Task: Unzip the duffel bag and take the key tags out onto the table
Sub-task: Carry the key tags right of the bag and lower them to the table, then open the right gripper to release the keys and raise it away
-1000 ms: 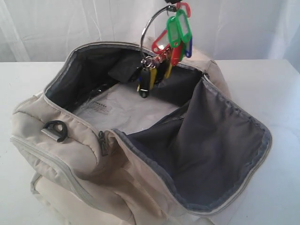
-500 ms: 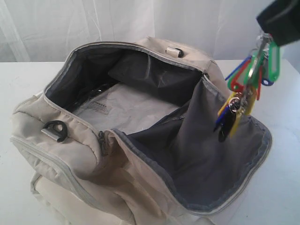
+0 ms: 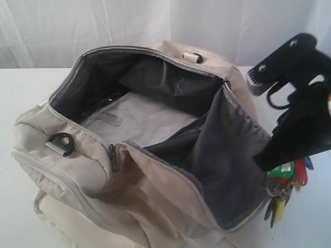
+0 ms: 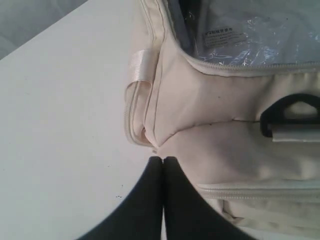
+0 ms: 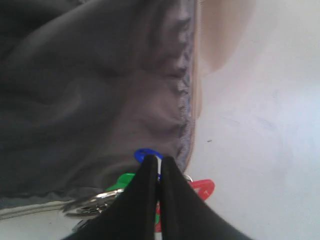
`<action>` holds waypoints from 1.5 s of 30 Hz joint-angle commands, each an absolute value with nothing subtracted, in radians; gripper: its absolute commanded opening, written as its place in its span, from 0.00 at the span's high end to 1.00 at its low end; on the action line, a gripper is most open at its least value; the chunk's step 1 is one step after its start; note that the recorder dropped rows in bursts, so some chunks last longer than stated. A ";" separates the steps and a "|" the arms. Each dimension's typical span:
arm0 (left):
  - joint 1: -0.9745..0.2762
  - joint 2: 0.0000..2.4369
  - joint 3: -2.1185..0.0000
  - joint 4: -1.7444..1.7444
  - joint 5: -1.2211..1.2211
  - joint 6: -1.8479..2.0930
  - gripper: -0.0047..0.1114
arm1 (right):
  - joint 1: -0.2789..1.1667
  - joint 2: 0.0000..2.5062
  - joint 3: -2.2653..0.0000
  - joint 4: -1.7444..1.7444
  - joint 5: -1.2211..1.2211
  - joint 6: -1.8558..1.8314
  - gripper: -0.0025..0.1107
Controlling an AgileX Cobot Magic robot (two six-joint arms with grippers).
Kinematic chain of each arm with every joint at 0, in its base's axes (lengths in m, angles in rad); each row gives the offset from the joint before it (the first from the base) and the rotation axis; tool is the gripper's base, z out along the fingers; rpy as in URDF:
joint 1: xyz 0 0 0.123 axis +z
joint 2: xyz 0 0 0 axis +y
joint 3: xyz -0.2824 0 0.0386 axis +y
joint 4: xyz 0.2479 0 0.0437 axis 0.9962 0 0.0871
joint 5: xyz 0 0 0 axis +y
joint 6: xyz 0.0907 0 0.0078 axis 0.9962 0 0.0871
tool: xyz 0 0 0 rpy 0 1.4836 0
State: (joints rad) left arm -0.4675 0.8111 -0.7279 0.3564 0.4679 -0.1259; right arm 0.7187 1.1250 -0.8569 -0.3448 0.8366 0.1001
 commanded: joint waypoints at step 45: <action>-0.467 0.803 -0.721 0.341 0.461 -0.139 0.96 | 0.536 1.507 -0.812 -0.566 0.687 0.293 0.97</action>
